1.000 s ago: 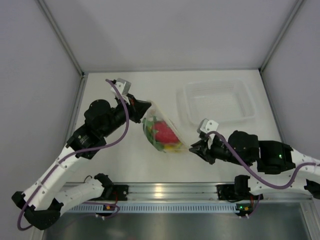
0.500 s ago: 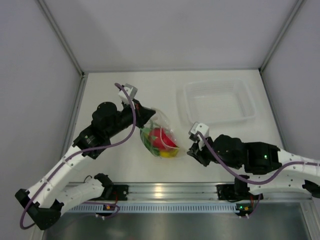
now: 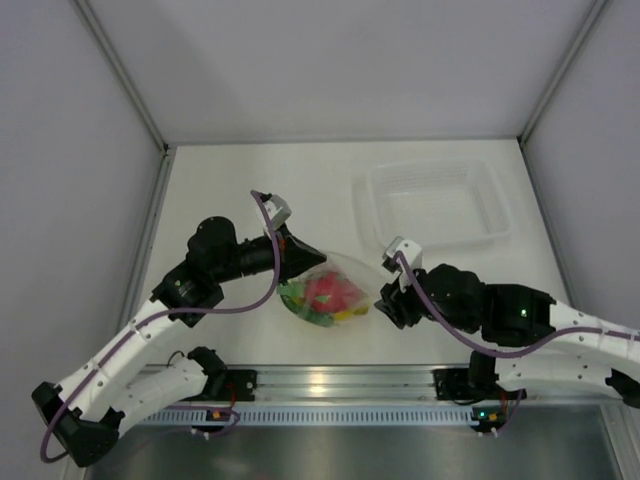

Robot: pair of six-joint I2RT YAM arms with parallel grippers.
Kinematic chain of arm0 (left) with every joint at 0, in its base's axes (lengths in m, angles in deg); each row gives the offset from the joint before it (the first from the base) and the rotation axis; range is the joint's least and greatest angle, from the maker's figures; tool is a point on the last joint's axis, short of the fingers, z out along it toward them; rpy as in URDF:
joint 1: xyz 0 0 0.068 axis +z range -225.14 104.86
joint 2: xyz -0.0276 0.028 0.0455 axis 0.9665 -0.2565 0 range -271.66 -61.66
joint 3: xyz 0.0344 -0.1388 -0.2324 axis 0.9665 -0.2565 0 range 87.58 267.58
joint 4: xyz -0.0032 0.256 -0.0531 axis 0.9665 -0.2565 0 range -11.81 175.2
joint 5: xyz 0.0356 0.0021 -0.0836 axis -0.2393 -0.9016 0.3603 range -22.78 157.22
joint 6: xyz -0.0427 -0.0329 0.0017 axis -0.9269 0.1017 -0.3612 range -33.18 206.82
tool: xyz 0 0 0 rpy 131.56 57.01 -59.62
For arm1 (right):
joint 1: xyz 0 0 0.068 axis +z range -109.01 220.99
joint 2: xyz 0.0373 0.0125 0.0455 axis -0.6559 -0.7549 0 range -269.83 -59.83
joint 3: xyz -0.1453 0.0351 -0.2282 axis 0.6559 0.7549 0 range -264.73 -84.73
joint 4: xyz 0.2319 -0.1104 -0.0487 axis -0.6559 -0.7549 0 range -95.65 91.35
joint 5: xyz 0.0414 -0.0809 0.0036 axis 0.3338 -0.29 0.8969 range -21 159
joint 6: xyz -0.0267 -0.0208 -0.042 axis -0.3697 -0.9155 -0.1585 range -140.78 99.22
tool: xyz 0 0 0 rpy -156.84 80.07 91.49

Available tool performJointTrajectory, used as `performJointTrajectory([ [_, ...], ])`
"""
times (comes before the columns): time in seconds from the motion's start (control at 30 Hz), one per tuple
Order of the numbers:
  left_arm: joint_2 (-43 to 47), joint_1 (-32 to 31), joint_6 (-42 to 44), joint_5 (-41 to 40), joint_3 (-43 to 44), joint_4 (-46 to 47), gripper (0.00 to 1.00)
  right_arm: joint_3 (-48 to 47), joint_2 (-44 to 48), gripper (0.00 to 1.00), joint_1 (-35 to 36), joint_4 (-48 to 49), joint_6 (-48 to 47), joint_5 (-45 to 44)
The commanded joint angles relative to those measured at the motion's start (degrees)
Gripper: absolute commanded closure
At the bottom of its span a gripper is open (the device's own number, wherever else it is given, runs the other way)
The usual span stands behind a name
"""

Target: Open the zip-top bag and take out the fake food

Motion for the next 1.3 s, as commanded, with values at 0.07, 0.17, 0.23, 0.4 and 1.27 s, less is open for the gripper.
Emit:
performJointTrajectory([
  [0.07, 0.48, 0.05, 1.97, 6.67, 1.12, 9.23, 1.00, -3.38, 0.69, 0.51, -6.59, 5.37, 1.43, 1.28],
  [0.17, -0.05, 0.05, 1.89, 7.64, 1.29, 9.23, 1.00, -3.12, -0.19, 0.49, -12.48, 6.86, 1.00, 6.09],
  [0.23, -0.40, 0.05, 1.97, 7.64, 1.29, 9.23, 1.00, -2.77, -0.36, 0.48, -16.16, 8.80, 0.65, 9.69],
  [0.4, -1.19, -0.04, 2.50, 10.09, 2.26, 9.23, 1.00, -2.76, -0.71, 0.49, -19.52, 11.96, -0.58, 11.12],
  [1.27, -11.30, 1.01, 7.51, 33.72, 14.03, 9.23, 1.00, 2.68, -0.81, 0.51, -23.83, 16.71, -5.77, 27.04],
])
